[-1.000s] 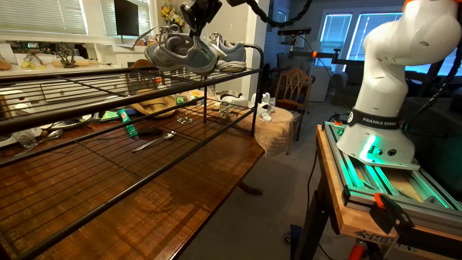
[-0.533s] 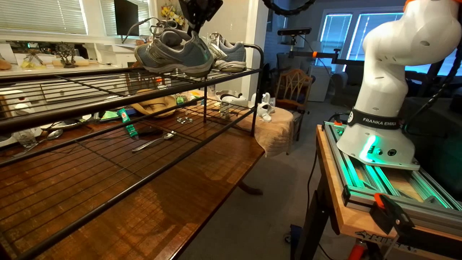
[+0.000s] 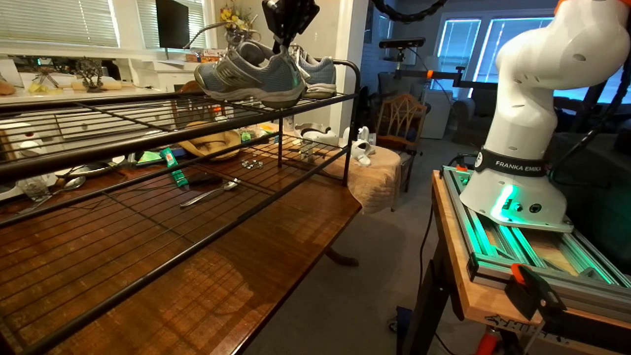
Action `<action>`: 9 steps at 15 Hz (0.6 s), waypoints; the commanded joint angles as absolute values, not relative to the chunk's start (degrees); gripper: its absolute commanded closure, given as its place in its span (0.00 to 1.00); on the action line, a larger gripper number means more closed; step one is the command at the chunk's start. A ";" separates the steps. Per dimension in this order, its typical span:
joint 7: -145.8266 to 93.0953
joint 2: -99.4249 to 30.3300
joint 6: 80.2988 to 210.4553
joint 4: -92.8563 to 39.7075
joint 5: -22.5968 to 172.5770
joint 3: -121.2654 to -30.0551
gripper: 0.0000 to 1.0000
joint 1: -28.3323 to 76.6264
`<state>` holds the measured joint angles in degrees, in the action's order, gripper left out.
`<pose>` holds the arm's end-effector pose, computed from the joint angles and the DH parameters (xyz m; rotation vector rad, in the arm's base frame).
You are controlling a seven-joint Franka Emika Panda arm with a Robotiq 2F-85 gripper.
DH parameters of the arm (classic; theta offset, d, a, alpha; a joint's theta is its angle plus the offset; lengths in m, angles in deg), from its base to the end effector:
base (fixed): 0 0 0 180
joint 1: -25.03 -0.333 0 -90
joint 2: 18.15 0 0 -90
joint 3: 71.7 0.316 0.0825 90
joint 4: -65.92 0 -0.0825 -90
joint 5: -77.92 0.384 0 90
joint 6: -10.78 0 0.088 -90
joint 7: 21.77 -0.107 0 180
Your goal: Straighten the trainer on the shelf
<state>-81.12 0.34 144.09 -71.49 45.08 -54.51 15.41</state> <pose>0.4205 0.2076 0.4601 2.7657 -0.3030 0.7615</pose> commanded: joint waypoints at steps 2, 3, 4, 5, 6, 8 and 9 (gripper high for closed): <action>-80.17 3.53 143.27 -74.36 44.20 -54.48 0.98 18.39; -80.12 3.55 143.44 -74.51 43.90 -54.49 0.98 18.88; -79.57 3.50 143.49 -74.69 44.05 -54.55 0.68 19.14; -79.26 3.60 143.59 -74.93 44.14 -54.49 0.67 19.39; -79.03 3.66 143.47 -75.03 44.23 -54.41 0.60 19.67; -79.38 3.74 142.87 -74.68 44.36 -54.17 0.45 20.12; -79.42 3.79 142.75 -74.53 44.58 -54.21 0.38 20.21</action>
<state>-79.80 2.30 143.90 -73.84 44.62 -54.62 19.57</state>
